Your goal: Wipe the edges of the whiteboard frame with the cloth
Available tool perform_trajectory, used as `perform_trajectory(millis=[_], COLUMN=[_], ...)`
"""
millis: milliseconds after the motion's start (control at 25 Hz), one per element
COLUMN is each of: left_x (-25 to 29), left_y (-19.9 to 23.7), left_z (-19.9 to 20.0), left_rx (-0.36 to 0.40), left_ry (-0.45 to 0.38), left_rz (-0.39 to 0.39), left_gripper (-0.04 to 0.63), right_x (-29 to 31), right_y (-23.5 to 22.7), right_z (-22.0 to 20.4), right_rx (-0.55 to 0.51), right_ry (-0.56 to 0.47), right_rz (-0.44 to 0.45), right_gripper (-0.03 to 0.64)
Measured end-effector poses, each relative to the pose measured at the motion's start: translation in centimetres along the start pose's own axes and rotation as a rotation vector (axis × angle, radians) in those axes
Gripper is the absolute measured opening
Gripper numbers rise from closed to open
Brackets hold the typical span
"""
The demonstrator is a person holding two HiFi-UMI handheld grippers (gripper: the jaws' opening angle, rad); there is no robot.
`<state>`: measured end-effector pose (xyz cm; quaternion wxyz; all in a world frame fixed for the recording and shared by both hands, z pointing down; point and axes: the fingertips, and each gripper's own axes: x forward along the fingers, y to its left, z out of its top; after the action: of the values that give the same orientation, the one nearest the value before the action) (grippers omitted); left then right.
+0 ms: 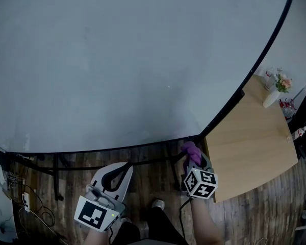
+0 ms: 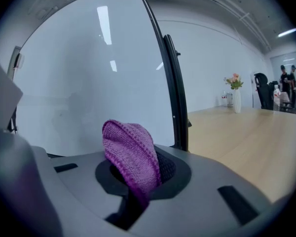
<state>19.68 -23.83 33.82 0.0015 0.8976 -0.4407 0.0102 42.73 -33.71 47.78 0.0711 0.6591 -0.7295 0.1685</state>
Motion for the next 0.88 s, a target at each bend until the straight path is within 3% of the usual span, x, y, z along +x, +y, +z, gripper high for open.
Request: perform_trajectory(millis=[480,880], left_x=[-6.6,-11.1], left_y=[0.4,-0.4], left_z=[3.4,4.5], left_rx=[0.066,0.071], left_ry=[-0.091,-0.119], left_rz=[0.001,-0.022], left_gripper=[0.017,0.017], right_x=[-8.9,-15.6], right_y=[6.7,10.9], right_z=[3.0,5.2], right_rx=[-0.064,-0.022], right_ry=[-0.099,-0.184], right_rz=[0.065,0.108], right_gripper=[0.041,0.041])
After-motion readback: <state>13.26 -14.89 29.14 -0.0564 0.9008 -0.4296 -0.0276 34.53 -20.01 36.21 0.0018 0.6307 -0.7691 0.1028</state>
